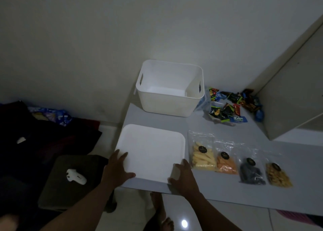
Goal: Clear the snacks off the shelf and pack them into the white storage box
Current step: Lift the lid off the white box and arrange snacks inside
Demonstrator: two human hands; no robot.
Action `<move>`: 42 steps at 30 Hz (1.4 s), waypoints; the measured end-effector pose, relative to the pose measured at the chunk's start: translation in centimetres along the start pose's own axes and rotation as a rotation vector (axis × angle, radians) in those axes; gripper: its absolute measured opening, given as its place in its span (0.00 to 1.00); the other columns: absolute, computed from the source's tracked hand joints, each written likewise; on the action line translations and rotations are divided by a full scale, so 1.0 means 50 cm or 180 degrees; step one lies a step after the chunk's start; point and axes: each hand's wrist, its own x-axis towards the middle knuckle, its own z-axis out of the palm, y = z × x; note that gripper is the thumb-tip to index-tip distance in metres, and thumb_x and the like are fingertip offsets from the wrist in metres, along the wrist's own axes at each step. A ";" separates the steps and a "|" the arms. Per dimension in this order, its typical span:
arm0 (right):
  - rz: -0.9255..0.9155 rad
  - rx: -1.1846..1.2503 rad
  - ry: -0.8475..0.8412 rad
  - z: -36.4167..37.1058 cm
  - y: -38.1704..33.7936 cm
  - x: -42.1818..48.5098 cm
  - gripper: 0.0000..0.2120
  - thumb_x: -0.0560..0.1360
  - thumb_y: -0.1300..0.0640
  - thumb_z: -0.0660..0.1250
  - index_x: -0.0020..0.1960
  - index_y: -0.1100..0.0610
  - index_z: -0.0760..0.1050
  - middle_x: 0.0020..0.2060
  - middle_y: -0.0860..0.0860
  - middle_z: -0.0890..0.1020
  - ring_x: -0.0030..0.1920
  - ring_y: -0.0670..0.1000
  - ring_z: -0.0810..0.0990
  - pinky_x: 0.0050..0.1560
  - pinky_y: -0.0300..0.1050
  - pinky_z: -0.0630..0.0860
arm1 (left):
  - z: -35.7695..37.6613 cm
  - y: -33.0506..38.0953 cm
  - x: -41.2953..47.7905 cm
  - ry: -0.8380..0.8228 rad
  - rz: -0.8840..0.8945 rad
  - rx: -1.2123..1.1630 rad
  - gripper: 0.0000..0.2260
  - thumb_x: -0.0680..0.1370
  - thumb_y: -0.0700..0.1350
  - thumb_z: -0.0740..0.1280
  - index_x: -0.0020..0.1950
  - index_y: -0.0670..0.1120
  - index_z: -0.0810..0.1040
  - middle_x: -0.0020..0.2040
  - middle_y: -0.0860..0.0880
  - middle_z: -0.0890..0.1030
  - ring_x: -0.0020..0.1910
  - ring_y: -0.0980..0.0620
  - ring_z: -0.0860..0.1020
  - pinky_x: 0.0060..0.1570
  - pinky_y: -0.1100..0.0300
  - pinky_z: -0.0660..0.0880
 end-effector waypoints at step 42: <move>0.1040 -0.0502 0.0108 -0.335 0.266 0.090 0.32 0.69 0.45 0.71 0.70 0.50 0.66 0.63 0.53 0.75 0.58 0.54 0.77 0.54 0.44 0.73 | 0.214 0.685 0.072 -0.0426 0.0516 0.1080 0.36 0.70 0.67 0.66 0.68 0.45 0.66 0.67 0.42 0.67 0.64 0.38 0.68 0.62 0.44 0.70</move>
